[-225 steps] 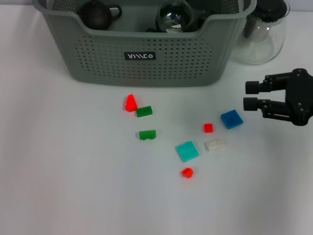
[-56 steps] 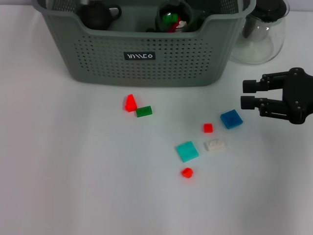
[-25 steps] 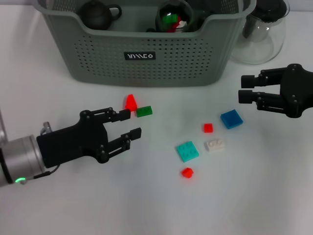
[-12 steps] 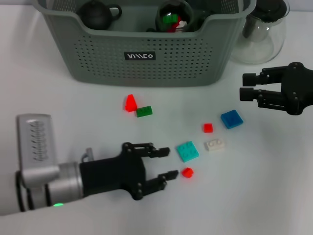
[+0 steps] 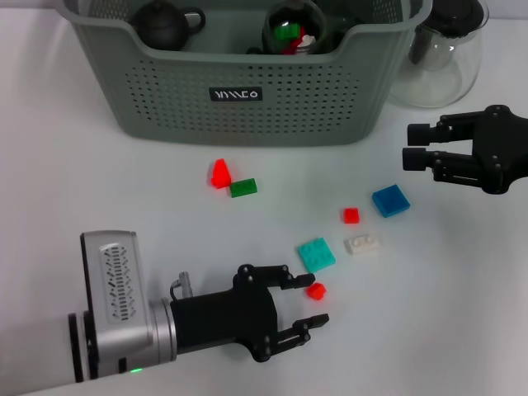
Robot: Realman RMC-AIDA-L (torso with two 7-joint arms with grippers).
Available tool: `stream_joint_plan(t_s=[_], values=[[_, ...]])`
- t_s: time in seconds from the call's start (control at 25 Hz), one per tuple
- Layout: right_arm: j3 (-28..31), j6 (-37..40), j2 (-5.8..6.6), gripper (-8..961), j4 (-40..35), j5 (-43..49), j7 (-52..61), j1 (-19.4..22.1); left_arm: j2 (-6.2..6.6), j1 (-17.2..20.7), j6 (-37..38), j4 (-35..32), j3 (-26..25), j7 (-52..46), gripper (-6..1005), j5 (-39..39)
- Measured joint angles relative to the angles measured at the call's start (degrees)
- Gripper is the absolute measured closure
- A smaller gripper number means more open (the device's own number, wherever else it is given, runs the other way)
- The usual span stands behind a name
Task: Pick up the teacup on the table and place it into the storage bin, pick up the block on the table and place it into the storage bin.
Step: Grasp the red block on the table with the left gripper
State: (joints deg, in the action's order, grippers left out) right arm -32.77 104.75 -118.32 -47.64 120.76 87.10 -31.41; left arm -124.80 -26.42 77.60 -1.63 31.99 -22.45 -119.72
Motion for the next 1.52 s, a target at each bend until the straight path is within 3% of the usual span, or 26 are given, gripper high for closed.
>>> stream_joint_plan(t_s=[0.8, 1.16, 1.52], values=[[0.04, 0.02, -0.15, 541, 0.00, 0.18, 0.00, -0.02, -0.01, -2.13, -8.16, 5.42, -4.84, 4.46, 510, 1.01], [0.08, 0.02, 0.00, 540, 0.00, 0.13, 0.00, 0.27, 0.32, -1.17, -7.70, 4.90, -8.17, 4.92, 509, 0.76], [0.08, 0.02, -0.05, 540, 0.00, 0.07, 0.00, 0.45, 0.02, -0.63, -7.10, 5.64, -7.90, 7.06, 514, 0.21]])
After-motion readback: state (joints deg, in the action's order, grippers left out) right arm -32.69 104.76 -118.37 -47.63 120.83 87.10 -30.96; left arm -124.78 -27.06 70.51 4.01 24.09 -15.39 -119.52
